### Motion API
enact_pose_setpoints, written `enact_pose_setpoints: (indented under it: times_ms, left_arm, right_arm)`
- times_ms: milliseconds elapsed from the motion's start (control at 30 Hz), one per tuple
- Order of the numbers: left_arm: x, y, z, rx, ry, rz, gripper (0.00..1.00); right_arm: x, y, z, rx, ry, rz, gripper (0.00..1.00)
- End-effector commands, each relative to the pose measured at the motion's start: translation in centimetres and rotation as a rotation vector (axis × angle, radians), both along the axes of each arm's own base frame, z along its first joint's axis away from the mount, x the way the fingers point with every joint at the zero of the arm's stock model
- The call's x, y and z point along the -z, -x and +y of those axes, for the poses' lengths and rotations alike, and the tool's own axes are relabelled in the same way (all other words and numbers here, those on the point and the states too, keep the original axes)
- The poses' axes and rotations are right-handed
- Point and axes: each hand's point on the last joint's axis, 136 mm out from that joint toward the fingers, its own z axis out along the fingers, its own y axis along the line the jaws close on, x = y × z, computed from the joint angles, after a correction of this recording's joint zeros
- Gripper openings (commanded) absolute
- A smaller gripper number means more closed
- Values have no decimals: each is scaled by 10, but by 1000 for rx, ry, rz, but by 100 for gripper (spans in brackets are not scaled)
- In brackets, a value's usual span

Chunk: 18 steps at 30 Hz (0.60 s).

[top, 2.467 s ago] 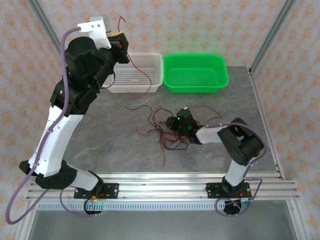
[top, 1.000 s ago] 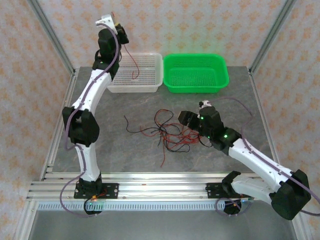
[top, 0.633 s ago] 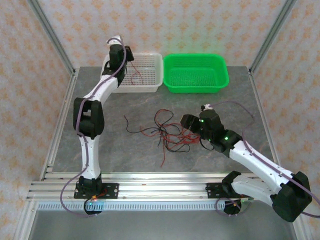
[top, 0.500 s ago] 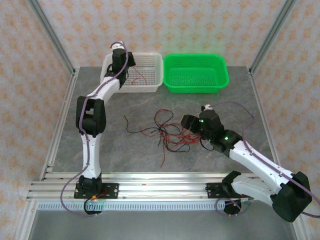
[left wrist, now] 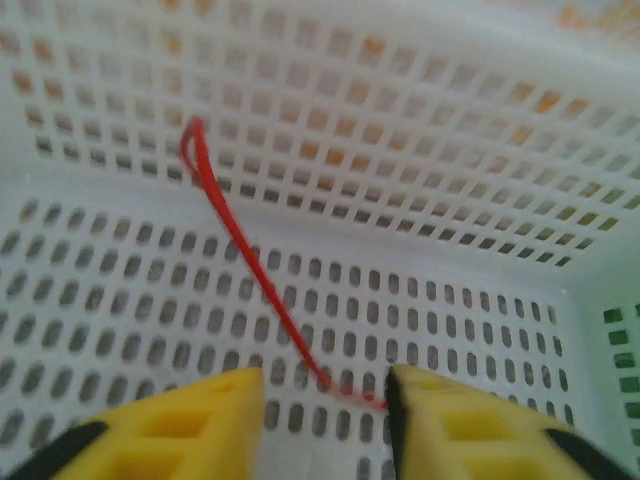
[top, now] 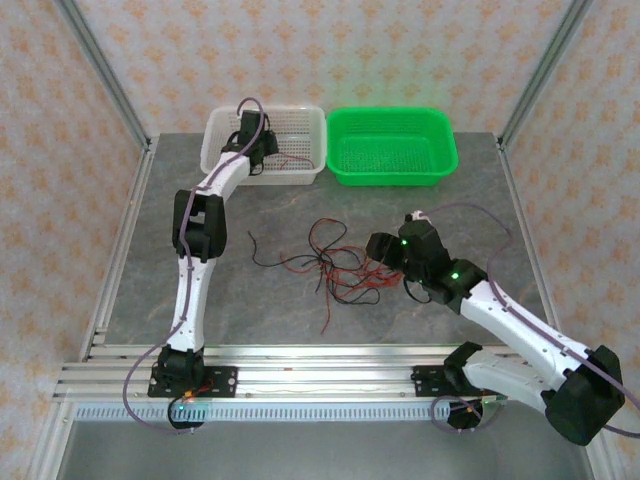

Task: Untangle the cables

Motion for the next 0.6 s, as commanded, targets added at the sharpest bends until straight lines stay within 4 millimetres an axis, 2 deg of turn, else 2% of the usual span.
enact_pose_setpoints:
  times_ms: [0,67,167,333,467,567]
  left_arm:
    - [-28,7,2,2,-1,11,56]
    - [-43,9,1,11,-2,-3,62]
    - [-75,13,-2,34,4,-44,68]
    - [-142,22,-8,74,8,-133,74]
    - [-197,39,-11,98,6,-209,81]
    - [-242,59,-12,109,14,-274,88]
  right_arm:
    - [-14,-3,-8,26,38,-21,70]
    - [-13,-3,-10,28,53,-11,70]
    - [-10,-2,-11,29,70,5,70]
    - [-1,0,-6,11,81,36,69]
    - [14,4,7,-16,109,73,69]
    - [25,7,23,-52,121,96,69]
